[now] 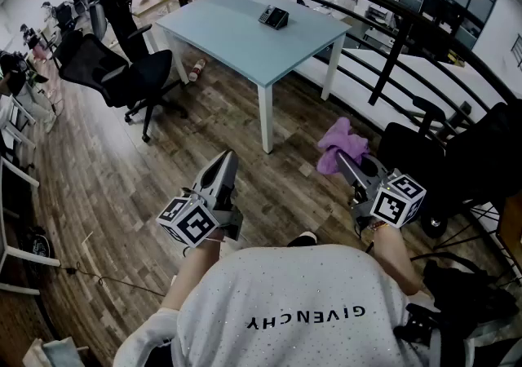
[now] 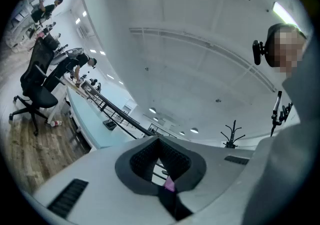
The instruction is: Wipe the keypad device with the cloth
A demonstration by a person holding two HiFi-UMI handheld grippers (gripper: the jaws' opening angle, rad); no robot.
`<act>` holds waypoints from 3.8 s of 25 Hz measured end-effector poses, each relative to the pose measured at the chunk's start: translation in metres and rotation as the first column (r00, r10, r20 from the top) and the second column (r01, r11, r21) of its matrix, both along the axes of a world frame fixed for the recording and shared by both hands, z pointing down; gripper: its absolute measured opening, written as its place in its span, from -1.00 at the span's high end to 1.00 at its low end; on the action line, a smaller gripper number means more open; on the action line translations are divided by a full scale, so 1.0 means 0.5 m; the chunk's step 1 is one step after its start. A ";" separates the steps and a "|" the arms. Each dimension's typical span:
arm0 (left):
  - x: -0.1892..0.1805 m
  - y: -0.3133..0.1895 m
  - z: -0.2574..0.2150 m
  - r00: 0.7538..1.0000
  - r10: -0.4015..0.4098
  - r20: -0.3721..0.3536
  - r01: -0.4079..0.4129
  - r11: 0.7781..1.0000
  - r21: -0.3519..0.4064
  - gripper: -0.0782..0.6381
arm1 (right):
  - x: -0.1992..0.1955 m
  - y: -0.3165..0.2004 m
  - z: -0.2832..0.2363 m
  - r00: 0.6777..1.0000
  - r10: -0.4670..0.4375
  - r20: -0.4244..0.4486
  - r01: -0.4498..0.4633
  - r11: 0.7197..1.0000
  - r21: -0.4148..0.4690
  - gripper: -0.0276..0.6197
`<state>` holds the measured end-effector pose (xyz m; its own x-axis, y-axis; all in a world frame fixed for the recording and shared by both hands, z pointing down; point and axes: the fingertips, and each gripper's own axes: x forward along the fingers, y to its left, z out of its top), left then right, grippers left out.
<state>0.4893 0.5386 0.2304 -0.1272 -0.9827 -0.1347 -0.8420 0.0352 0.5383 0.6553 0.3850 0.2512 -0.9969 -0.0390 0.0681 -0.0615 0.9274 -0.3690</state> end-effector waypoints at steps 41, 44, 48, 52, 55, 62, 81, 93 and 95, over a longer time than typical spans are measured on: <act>-0.386 -0.425 0.050 0.998 -0.054 -0.043 0.051 0.997 -0.058 0.78 | -0.482 -0.503 0.049 0.986 -0.099 -0.134 0.102 0.995 0.020 0.76; -0.423 -0.466 0.034 0.992 -0.121 -0.030 0.121 0.992 -0.021 0.78 | -0.512 -0.548 0.061 0.986 -0.107 -0.129 0.109 0.994 0.006 0.76; -0.447 -0.512 0.033 0.992 -0.119 -0.034 0.118 0.993 -0.025 0.78 | -0.546 -0.585 0.090 0.984 -0.115 -0.135 0.113 0.993 -0.021 0.76; -0.481 -0.524 0.047 0.989 -0.143 -0.025 0.143 0.989 -0.032 0.78 | -0.570 -0.607 0.109 0.984 -0.118 -0.131 0.113 0.993 -0.045 0.76; -0.500 -0.534 0.052 0.990 -0.140 -0.032 0.139 0.989 -0.040 0.78 | -0.583 -0.620 0.115 0.987 -0.106 -0.121 0.098 0.992 -0.074 0.76; -0.575 -0.655 0.067 0.998 -0.039 -0.053 0.038 0.999 -0.032 0.78 | -0.652 -0.680 0.135 0.989 -0.067 -0.131 0.055 0.994 -0.094 0.76; -0.965 -0.829 -0.048 0.977 0.213 0.001 -0.212 0.977 -0.026 0.78 | -0.992 -0.822 0.015 0.981 0.163 -0.106 -0.173 0.981 -0.087 0.76; -1.140 -0.879 0.044 0.963 0.265 -0.040 -0.268 0.958 -0.103 0.78 | -1.128 -0.860 0.070 0.960 0.235 -0.150 -0.253 0.960 -0.119 0.76; -1.146 -0.890 0.064 0.962 0.268 -0.050 -0.272 0.955 -0.115 0.78 | -1.129 -0.864 0.075 0.958 0.241 -0.154 -0.262 0.955 -0.139 0.76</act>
<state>-0.0838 0.0937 0.2622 0.1427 -0.9897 -0.0140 -0.8106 -0.1250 0.5721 0.0907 -0.0468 0.2887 -0.9373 -0.2653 0.2258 -0.3441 0.8066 -0.4806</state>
